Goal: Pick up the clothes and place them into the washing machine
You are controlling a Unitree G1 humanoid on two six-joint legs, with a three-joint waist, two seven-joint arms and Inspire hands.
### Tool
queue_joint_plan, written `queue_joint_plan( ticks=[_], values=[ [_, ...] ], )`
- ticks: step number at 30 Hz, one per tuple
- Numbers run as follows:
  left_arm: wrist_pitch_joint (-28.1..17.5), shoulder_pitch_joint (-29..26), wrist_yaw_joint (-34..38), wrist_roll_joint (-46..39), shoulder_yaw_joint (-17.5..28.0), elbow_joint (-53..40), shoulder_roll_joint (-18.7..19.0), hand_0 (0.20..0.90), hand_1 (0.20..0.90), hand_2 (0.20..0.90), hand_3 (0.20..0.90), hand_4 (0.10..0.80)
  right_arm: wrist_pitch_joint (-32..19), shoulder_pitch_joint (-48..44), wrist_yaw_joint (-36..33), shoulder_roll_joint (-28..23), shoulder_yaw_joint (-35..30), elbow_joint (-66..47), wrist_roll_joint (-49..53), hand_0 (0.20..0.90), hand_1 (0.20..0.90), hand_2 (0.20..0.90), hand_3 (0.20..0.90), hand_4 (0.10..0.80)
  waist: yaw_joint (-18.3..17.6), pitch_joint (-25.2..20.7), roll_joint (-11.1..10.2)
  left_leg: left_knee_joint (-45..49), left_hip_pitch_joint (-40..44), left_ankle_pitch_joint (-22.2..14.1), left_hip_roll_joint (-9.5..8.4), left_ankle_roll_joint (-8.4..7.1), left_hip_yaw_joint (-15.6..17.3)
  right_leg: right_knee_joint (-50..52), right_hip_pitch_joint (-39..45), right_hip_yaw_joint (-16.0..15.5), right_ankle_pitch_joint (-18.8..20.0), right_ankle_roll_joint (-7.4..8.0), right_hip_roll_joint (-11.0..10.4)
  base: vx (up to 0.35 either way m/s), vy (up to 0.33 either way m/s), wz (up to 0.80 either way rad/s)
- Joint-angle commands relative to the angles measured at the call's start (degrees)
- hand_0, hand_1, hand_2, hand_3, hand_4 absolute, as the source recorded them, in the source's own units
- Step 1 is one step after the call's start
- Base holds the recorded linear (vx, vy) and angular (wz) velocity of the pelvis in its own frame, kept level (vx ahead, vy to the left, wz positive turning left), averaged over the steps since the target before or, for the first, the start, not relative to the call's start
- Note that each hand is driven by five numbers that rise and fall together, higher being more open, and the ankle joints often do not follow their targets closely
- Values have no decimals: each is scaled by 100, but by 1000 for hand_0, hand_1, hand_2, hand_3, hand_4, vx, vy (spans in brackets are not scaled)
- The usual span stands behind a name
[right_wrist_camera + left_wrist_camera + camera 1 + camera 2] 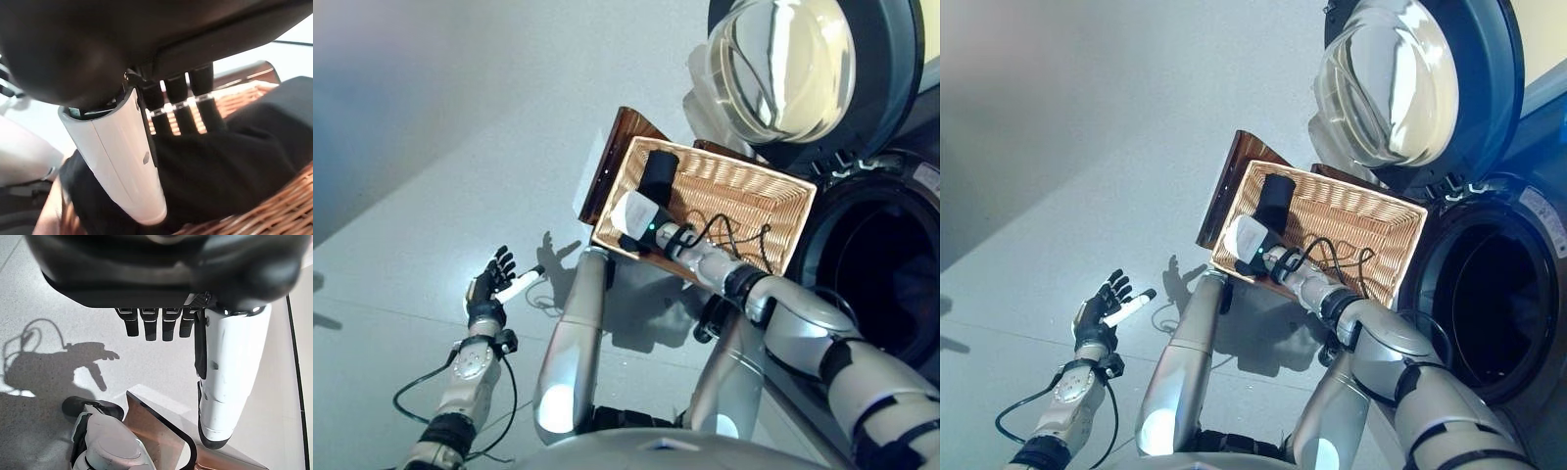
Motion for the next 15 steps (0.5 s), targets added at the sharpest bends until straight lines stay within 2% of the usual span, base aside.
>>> queue_joint_plan(
  ticks=[1, 2, 3, 4, 5, 6, 9, 10, 11, 14, 15],
  values=[
    [-344, 186, 93, 27, 278, -317, 375, 900, 900, 900, 900, 800, 10, -417, -224, -38, -356, -48, -41, 200, 200, 200, 200, 300, 19, -104, 46, 168, -19, -444, 329, -145, -68, -808, -205, 531, 1062, -58, -154, 0, 0, 0],
    [-339, 173, 95, 29, 299, -259, 370, 900, 900, 900, 900, 800, 7, -426, -227, -42, -353, -66, -51, 200, 200, 200, 200, 300, 17, -108, 43, 149, -18, -421, 325, -142, -68, -828, -205, 529, 1086, -58, -151, 0, 0, 0],
    [-355, 160, 92, 19, 307, -275, 373, 900, 900, 900, 900, 800, -4, -425, -225, -42, -351, -83, -51, 200, 200, 200, 200, 300, 17, -83, 57, 84, -63, -235, 307, -123, -68, -902, -255, 525, 1263, -85, -149, 0, 0, 0],
    [-354, 163, 93, 19, 306, -271, 373, 900, 900, 900, 900, 800, -7, -421, -224, -40, -349, -83, -50, 200, 200, 200, 200, 300, 12, -103, 45, 175, -19, -450, 324, -144, -72, -804, -208, 532, 1061, -55, -152, -89, 23, 1],
    [-356, 158, 84, 3, 297, -278, 360, 900, 900, 900, 900, 800, 3, -417, -236, -37, -361, -81, -51, 200, 200, 200, 200, 300, 17, -85, 58, 91, -74, -234, 304, -123, -73, -897, -264, 527, 1261, -86, -146, 102, -33, 2],
    [-362, 169, 91, -2, 285, -298, 368, 900, 900, 900, 900, 800, 3, -403, -240, -41, -358, -75, -56, 200, 200, 200, 200, 300, 16, -109, 46, 202, -46, -456, 317, -142, -81, -788, -227, 535, 1056, -55, -152, 0, 0, 0],
    [-358, 198, 100, 17, 293, -342, 372, 900, 900, 900, 900, 800, 10, -392, -226, -25, -361, -51, -80, 200, 200, 200, 200, 300, 23, -112, 51, 219, -60, -463, 313, -140, -79, -779, -237, 541, 1054, -56, -154, 37, -9, 5],
    [-341, 190, 95, 16, 314, -258, 370, 900, 900, 900, 900, 800, 2, -392, -215, -17, -363, -47, -89, 200, 200, 200, 200, 300, 19, -114, 47, 221, -51, -461, 310, -139, -85, -780, -233, 544, 1061, -59, -153, -95, 33, 3],
    [-345, 182, 92, 15, 316, -256, 370, 900, 900, 900, 900, 800, 4, -400, -214, -19, -365, -48, -91, 200, 200, 200, 200, 300, 23, -91, 58, 130, -96, -246, 293, -118, -81, -878, -281, 538, 1262, -89, -150, -98, 31, 0],
    [-369, 147, 104, -12, 328, -220, 358, 900, 900, 900, 900, 800, 1, -406, -228, -32, -366, -108, -70, 200, 200, 200, 200, 300, 9, -99, 30, 184, -51, -429, 326, -140, -78, -796, -239, 550, 1080, -62, -146, 30, -10, -1],
    [-370, 148, 104, -12, 329, -227, 360, 900, 900, 900, 900, 800, 5, -408, -230, -33, -368, -107, -70, 200, 200, 200, 200, 300, 14, -75, 42, 114, -94, -239, 311, -122, -76, -874, -284, 546, 1258, -91, -143, -95, 18, 0]
  ],
)
